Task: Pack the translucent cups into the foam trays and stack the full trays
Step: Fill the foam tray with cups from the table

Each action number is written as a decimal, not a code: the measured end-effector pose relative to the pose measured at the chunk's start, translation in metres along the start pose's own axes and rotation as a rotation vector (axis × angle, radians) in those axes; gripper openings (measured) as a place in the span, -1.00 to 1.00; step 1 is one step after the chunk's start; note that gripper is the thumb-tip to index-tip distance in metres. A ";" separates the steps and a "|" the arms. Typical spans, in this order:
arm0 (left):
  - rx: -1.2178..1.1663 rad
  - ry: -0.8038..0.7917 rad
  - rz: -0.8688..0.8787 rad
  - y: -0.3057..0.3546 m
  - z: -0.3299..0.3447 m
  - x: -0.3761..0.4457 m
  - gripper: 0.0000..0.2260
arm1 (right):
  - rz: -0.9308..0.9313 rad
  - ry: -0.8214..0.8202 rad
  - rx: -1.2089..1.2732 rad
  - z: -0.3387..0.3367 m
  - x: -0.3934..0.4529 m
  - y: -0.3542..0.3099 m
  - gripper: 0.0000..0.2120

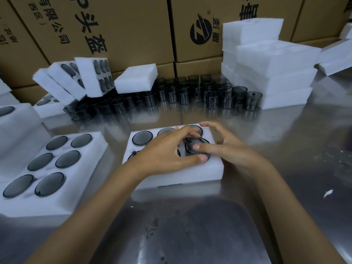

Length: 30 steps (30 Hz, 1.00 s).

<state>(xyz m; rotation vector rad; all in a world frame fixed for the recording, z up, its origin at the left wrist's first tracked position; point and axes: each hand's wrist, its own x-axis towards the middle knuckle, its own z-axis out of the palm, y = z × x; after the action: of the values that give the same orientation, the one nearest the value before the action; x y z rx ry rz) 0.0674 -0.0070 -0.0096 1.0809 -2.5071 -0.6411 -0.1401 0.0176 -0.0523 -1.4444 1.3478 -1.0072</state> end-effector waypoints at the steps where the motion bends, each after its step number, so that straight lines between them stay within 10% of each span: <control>1: -0.007 -0.014 -0.010 0.000 0.000 0.000 -0.53 | 0.008 -0.007 0.006 0.000 0.000 0.000 -0.26; 12: -0.399 0.034 -0.091 -0.004 -0.002 -0.003 -0.53 | -0.008 -0.084 0.115 -0.011 -0.004 0.003 -0.37; 25: -0.040 -0.118 -0.328 -0.001 -0.009 -0.003 -0.03 | 0.010 -0.107 0.345 -0.008 -0.008 0.000 -0.31; 30: -0.051 -0.205 -0.343 -0.005 -0.014 0.003 -0.13 | 0.039 -0.102 0.392 -0.005 -0.005 0.001 -0.26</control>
<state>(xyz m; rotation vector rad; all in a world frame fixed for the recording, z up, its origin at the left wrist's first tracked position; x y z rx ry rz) 0.0750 -0.0163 0.0003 1.5111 -2.4730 -0.9477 -0.1460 0.0222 -0.0523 -1.1535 1.0317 -1.0864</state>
